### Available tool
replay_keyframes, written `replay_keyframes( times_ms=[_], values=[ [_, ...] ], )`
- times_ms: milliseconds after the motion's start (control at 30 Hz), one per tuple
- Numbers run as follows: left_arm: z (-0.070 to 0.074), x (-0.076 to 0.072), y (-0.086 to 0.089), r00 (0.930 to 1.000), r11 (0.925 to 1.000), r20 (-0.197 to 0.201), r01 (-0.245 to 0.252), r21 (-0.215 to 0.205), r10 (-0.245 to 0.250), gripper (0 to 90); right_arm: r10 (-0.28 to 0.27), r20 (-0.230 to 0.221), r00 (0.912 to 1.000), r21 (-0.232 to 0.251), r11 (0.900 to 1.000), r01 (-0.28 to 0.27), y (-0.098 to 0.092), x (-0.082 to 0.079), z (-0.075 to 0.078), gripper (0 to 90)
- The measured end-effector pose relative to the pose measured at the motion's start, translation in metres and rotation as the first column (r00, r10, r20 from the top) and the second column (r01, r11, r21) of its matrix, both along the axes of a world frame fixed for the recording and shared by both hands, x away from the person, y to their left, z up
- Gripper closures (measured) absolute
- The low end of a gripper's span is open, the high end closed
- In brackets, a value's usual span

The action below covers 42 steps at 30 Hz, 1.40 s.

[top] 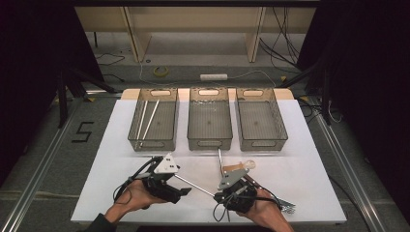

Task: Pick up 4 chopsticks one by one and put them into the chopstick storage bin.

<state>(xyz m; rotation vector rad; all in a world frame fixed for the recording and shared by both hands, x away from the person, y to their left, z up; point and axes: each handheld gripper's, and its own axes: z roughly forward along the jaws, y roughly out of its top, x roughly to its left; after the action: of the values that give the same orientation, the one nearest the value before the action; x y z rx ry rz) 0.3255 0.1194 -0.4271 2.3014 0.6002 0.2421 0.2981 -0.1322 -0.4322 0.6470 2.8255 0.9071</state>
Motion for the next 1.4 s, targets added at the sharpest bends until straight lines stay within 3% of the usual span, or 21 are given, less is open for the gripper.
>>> replay_keyframes(
  times_ms=[367, 467, 800, 967, 1133, 1300, 1400],
  values=[
    [-0.005, -0.010, -0.007, 0.9968, 0.9919, -0.011, 0.080, 0.098, -0.080, 27.8, 0.079, 0.009, 0.9968, -0.032, 0.996, -0.079, 0.010, -0.001, 0.002, 86.8],
    [-0.007, -0.012, -0.008, 0.9935, 0.9845, -0.009, 0.114, 0.133, -0.114, 33.2, 0.100, 0.006, 0.9950, -0.038, 0.994, -0.099, 0.013, -0.001, 0.002, 86.8],
    [-0.010, -0.017, -0.011, 0.9847, 0.9671, -0.020, 0.174, 0.186, -0.173, 48.4, 0.140, -0.004, 0.9902, -0.058, 0.989, -0.140, 0.018, -0.004, -0.001, 86.8],
    [-0.013, -0.019, -0.012, 0.9773, 0.9531, -0.041, 0.212, 0.216, -0.208, 54.2, 0.169, -0.014, 0.9856, -0.059, 0.984, -0.169, 0.020, -0.005, -0.002, 86.8],
    [-0.015, -0.021, -0.014, 0.9703, 0.9416, -0.045, 0.242, 0.234, -0.238, 59.9, 0.185, -0.020, 0.9825, -0.058, 0.981, -0.186, 0.021, -0.007, -0.002, 86.8],
    [-0.014, -0.022, -0.014, 0.9660, 0.9374, -0.046, 0.258, 0.234, -0.254, 67.2, 0.200, -0.026, 0.9795, -0.057, 0.978, -0.201, 0.021, -0.007, -0.002, 86.8],
    [-0.015, -0.023, -0.015, 0.9616, 0.9306, -0.051, 0.274, 0.243, -0.270, 69.2, 0.205, -0.030, 0.9783, -0.057, 0.977, -0.206, 0.021, -0.008, -0.002, 86.8]
  ],
)
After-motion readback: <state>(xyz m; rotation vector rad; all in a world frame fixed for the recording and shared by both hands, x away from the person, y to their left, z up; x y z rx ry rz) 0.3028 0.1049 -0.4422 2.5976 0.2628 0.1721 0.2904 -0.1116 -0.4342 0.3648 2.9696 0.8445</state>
